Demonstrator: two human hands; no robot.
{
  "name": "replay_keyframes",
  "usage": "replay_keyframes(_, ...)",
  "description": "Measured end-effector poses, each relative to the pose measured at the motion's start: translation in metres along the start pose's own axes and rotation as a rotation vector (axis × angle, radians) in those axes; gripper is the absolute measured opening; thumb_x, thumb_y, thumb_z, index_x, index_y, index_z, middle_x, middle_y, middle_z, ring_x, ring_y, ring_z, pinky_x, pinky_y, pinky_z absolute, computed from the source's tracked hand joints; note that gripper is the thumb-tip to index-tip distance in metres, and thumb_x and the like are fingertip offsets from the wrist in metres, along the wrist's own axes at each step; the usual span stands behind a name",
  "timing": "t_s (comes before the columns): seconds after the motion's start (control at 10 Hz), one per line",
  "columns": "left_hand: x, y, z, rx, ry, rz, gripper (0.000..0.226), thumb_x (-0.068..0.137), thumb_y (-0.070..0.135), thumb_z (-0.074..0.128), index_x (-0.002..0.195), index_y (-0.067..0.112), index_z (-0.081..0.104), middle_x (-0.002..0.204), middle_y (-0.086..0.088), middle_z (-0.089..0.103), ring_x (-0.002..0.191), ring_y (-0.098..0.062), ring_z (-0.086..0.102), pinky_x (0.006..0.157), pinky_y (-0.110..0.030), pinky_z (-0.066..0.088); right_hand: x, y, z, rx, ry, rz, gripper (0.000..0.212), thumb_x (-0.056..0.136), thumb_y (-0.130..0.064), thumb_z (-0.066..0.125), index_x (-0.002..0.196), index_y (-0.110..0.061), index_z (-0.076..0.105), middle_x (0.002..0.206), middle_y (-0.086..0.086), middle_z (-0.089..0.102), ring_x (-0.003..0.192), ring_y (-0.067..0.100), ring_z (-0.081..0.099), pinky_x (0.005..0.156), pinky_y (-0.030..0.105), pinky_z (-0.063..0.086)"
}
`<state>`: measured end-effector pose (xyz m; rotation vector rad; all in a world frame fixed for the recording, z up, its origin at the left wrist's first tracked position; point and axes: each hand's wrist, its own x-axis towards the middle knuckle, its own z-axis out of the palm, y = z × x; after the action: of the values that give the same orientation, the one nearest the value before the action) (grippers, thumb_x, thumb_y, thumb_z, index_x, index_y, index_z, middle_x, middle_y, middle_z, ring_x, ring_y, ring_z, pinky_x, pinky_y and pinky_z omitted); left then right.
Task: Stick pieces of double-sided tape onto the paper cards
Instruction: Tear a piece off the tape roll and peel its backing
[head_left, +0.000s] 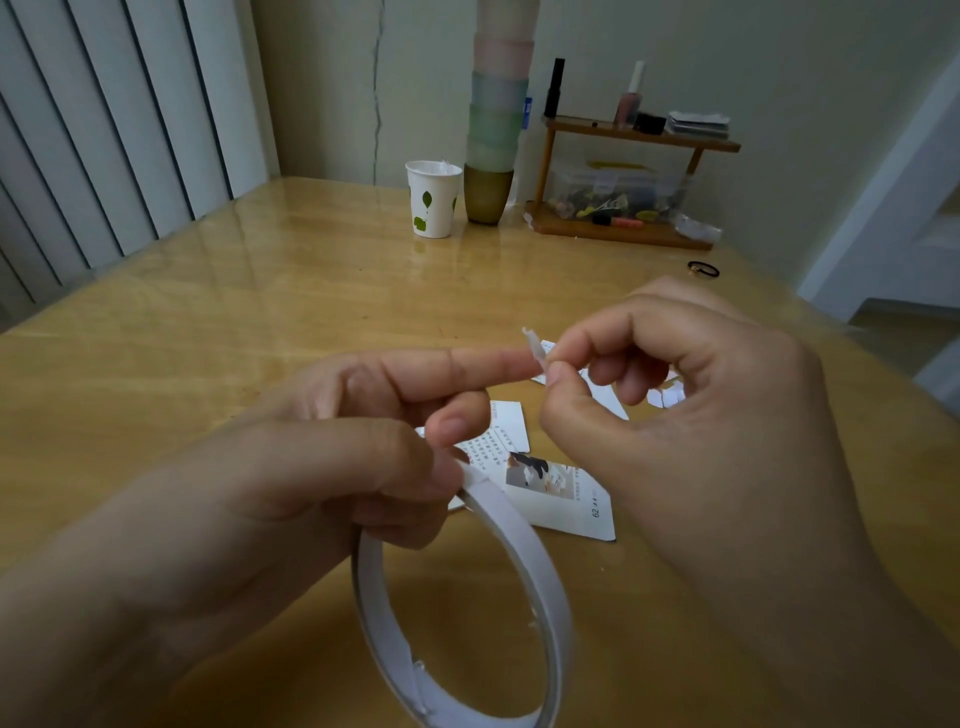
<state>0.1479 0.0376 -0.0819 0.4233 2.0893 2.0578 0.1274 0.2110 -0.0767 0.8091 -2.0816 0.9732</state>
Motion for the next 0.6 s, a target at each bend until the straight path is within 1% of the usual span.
replay_keyframes(0.1,0.001,0.002,0.0,-0.013,-0.034,-0.016,0.05,0.063,0.005,0.054,0.103,-0.025,0.048,0.052,0.001,0.049,0.036,-0.004,0.046,0.037,-0.014,0.037,0.002,-0.002,-0.001,0.072,-0.031,0.143,0.011,0.068,-0.016,0.066,0.065,-0.026,0.064,0.065,-0.006,0.052,0.064,0.015,0.048,0.058,0.012,0.038)
replay_keyframes(0.2,0.003,-0.001,0.001,-0.035,-0.037,-0.005,0.052,0.062,0.005,0.053,0.104,-0.024,0.047,0.05,0.002,0.049,0.034,-0.005,0.046,0.036,-0.014,0.037,0.001,0.001,-0.001,0.158,-0.052,0.194,0.013,0.067,-0.017,0.066,0.063,-0.029,0.063,0.065,-0.003,0.054,0.064,0.018,0.049,0.056,0.017,0.041)
replay_keyframes(0.3,0.003,-0.002,0.0,-0.049,-0.046,0.0,0.052,0.062,0.004,0.053,0.106,-0.024,0.047,0.051,0.001,0.05,0.034,-0.005,0.047,0.036,-0.014,0.037,0.002,0.001,-0.002,0.22,-0.072,0.255,0.007,0.065,-0.022,0.066,0.062,-0.029,0.065,0.066,-0.001,0.057,0.063,0.019,0.05,0.055,0.022,0.044)
replay_keyframes(0.4,0.002,-0.004,-0.004,-0.037,-0.052,-0.016,0.052,0.063,0.003,0.053,0.106,-0.026,0.047,0.052,0.001,0.051,0.036,-0.005,0.048,0.037,-0.014,0.039,0.003,0.001,-0.003,0.291,-0.082,0.328,0.007,0.064,-0.02,0.066,0.06,-0.026,0.066,0.066,0.003,0.058,0.059,0.013,0.049,0.052,0.016,0.043)
replay_keyframes(0.5,0.001,-0.004,-0.007,-0.054,-0.075,-0.028,0.051,0.065,0.001,0.053,0.106,-0.029,0.044,0.055,-0.001,0.051,0.038,-0.005,0.049,0.039,-0.014,0.04,0.005,0.0,-0.004,0.418,-0.1,0.427,0.008,0.065,-0.017,0.068,0.058,-0.021,0.067,0.056,0.002,0.056,0.05,0.004,0.045,0.046,0.012,0.039)
replay_keyframes(0.6,0.0,-0.008,-0.009,-0.069,-0.065,-0.035,0.05,0.066,-0.001,0.053,0.107,-0.029,0.043,0.057,-0.005,0.051,0.04,-0.005,0.05,0.039,-0.016,0.041,0.008,0.003,-0.007,0.484,-0.131,0.51,0.011,0.065,-0.018,0.071,0.055,-0.019,0.067,0.048,-0.01,0.05,0.045,-0.001,0.04,0.043,0.009,0.034)
